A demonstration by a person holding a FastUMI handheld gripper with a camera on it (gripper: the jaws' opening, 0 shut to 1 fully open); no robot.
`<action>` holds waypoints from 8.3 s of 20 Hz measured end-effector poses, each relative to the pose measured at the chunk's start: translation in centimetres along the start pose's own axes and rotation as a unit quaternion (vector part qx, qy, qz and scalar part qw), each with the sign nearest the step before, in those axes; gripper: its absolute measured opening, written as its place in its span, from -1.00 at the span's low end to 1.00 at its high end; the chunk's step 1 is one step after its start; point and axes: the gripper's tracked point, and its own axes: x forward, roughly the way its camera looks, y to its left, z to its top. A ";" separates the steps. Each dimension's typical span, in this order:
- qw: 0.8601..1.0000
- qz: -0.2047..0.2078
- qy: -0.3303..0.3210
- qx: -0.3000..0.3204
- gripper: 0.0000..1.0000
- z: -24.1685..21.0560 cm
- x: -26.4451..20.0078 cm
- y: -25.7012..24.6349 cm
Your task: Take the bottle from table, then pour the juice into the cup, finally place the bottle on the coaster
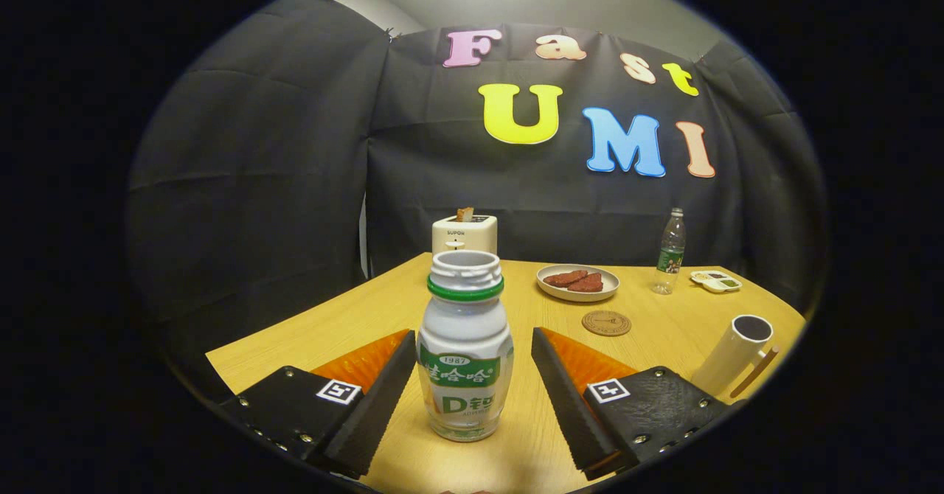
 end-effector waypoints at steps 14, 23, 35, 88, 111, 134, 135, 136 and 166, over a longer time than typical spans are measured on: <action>0.999 0.015 0.038 0.007 0.61 -3.1 0.9 1.2; 0.998 0.018 0.060 0.007 0.48 -3.2 1.2 1.1; 0.997 -0.017 0.063 0.037 0.42 0.0 0.9 -2.4; 0.764 -0.077 0.062 0.638 0.42 -2.7 -0.9 -16.1; 0.661 -0.071 0.093 0.741 0.42 -0.8 -1.6 -16.3; 0.609 -0.067 0.129 0.780 0.42 0.4 -2.0 -15.5; 0.608 -0.067 0.131 0.780 0.42 0.4 -2.0 -15.5; 0.608 -0.066 0.132 0.780 0.42 0.4 -2.0 -15.5; 0.562 -0.037 0.159 0.811 0.42 2.4 -2.3 -16.4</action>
